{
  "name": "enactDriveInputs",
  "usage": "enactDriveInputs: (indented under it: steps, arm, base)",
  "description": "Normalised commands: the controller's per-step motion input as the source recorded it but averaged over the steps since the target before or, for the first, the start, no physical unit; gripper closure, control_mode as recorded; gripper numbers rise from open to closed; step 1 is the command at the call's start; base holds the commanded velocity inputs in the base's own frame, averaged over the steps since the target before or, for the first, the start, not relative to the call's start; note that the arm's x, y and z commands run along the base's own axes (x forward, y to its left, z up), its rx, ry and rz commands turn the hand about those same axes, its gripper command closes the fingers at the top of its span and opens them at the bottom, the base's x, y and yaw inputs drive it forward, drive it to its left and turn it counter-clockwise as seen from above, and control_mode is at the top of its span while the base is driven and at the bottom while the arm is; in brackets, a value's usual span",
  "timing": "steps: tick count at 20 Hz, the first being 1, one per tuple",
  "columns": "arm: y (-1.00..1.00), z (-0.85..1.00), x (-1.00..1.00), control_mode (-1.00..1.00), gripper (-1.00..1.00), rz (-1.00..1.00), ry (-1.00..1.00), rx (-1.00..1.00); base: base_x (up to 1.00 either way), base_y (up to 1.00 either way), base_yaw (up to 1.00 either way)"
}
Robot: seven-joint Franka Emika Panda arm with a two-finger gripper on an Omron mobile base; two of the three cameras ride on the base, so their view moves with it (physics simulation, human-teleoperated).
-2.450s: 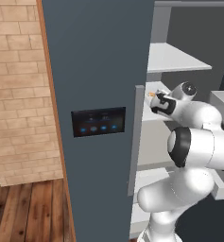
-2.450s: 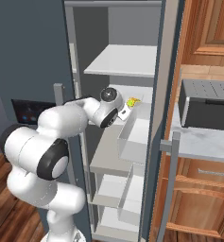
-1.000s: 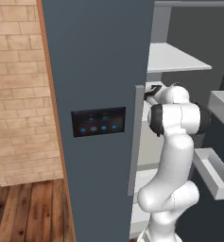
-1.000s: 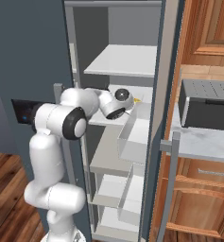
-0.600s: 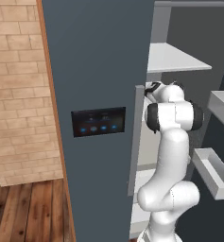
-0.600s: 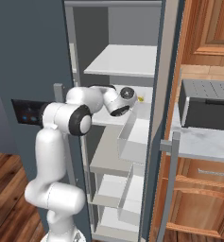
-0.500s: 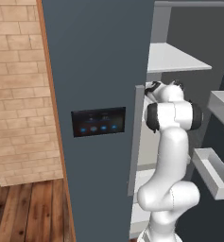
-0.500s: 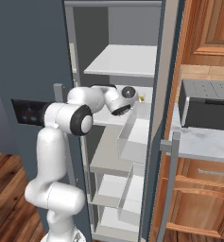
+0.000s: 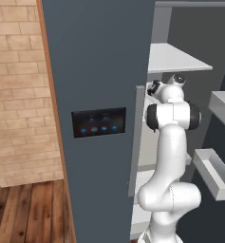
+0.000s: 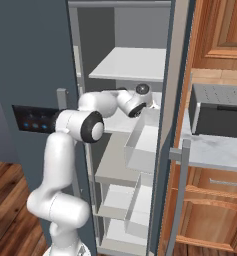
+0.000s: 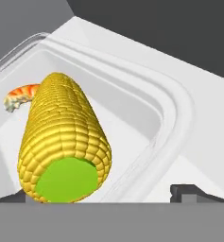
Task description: Place the tupperware containing the shrimp and corn meal in the microwave. Close the microwave door and press the start button to reheat the meal.
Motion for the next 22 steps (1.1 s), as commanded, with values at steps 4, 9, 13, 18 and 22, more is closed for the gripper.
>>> enactDriveInputs:
  steps: [4, 9, 13, 18, 22]
  arm:
    - [0.2, -0.72, 0.27, -1.0, 1.0, 0.0, 0.19, -0.07]
    - [0.09, -0.48, 0.01, -1.0, 1.0, 0.0, -0.1, -0.01]
    - [0.06, -0.78, -0.03, -1.0, 1.0, -0.04, -0.15, 0.0]
    - [0.22, -0.95, -0.08, -1.0, 1.0, -0.07, -0.16, 0.0]
    - [0.09, -0.48, -0.52, -1.0, 1.0, -0.07, -0.09, 0.0]
  base:
    - [0.0, 0.0, 0.0]
    - [0.0, 0.0, 0.0]
    - [0.0, 0.0, 0.0]
    - [0.0, 0.0, 0.0]
    - [0.0, 0.0, 0.0]
